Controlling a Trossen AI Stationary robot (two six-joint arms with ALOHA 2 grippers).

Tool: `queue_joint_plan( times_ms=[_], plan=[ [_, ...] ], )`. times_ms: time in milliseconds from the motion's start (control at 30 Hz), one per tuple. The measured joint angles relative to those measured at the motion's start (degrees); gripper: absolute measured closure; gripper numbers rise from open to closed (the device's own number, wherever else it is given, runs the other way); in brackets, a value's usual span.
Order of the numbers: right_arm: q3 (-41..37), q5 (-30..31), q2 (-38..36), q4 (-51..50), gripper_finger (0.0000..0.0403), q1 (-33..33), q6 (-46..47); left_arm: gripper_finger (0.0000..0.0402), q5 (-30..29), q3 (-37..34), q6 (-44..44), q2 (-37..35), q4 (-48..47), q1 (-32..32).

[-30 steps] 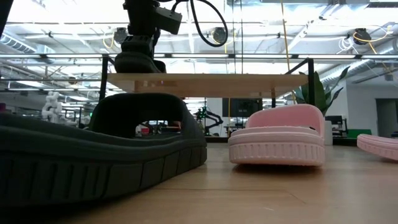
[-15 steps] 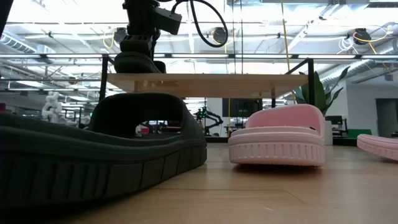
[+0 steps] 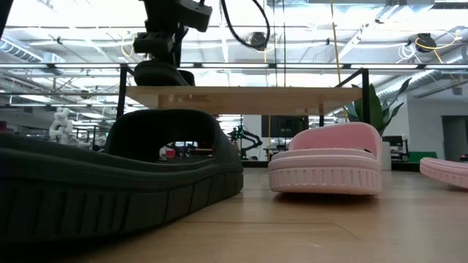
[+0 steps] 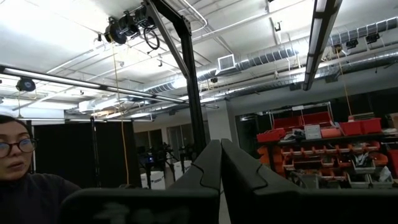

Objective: Pick and place slides into the shelf
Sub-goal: Put the black slide next to the black slide on the shelf

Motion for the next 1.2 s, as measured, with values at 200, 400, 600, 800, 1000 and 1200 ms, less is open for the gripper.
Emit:
queue_joint_plan(
  times_ms=[200, 400, 600, 800, 1000, 1200],
  plan=[
    [0.0, 0.0, 0.0, 0.0, 0.0403, 0.0, 0.0, 0.0220, 0.0, 4.7, -2.0, 0.0, -2.7, -0.1],
    [0.0, 0.0, 0.0, 0.0, 0.0403, 0.0, 0.3, 0.0220, 2.8, 12.5, -5.2, -0.1, -9.3, -2.8],
    [0.0, 0.0, 0.0, 0.1, 0.0403, 0.0, 1.6, 0.0220, 15.3, 24.0, -8.4, -1.0, -8.8, -9.5],
    [0.0, 0.0, 0.0, 0.1, 0.0403, 0.0, 1.6, 0.0220, 18.9, 29.1, -7.2, -0.9, -8.7, -17.7],
    [0.0, 0.0, 0.1, 0.0, 0.0403, 0.0, 1.6, 0.0220, 21.5, 23.7, -5.8, -0.9, -4.9, -23.1],
    [0.0, 0.0, 0.2, 0.0, 0.0403, 0.0, 3.2, 0.0220, 27.0, 14.9, -5.7, -0.8, 7.9, -27.5]
  ],
)
